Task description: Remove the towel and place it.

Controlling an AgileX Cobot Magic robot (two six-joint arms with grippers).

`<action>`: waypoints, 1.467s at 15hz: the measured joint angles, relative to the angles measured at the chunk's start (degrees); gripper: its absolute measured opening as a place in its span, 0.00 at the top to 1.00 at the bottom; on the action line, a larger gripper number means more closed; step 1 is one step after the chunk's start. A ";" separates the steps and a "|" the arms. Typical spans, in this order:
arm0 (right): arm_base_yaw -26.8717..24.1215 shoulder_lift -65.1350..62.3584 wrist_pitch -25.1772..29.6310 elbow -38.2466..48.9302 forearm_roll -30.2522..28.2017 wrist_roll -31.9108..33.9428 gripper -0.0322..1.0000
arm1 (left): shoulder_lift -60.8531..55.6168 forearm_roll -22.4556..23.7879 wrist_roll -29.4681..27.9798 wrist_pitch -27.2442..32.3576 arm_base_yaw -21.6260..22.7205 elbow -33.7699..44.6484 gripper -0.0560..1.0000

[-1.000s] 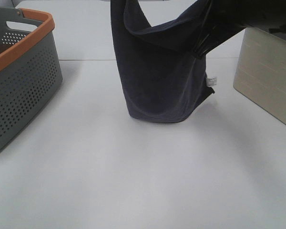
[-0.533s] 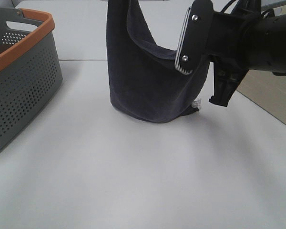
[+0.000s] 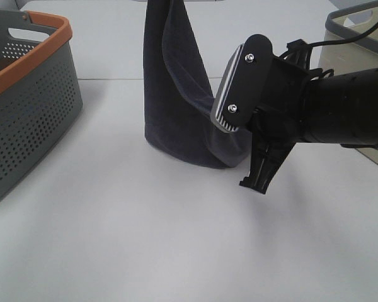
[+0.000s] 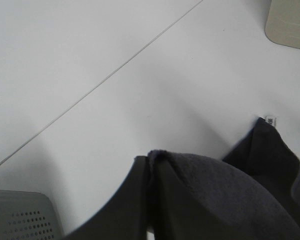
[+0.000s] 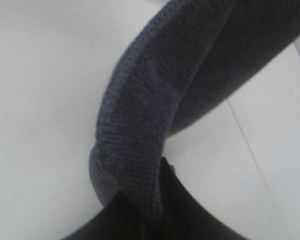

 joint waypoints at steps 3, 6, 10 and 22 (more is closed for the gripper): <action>0.00 -0.46 11.17 1.20 0.00 6.88 0.97 | 0.00 -0.69 0.00 1.49 0.00 0.00 0.95; 0.00 -1.03 15.53 5.84 -6.70 20.86 0.97 | 0.00 -0.97 0.00 3.61 0.00 0.00 0.95; 0.00 -1.03 25.44 5.96 -30.42 45.78 0.97 | 0.00 -1.20 0.00 3.78 0.00 0.00 0.95; -0.06 -1.38 56.04 -14.55 -105.88 134.53 0.97 | 0.00 -1.32 -0.29 4.64 -0.17 0.00 0.95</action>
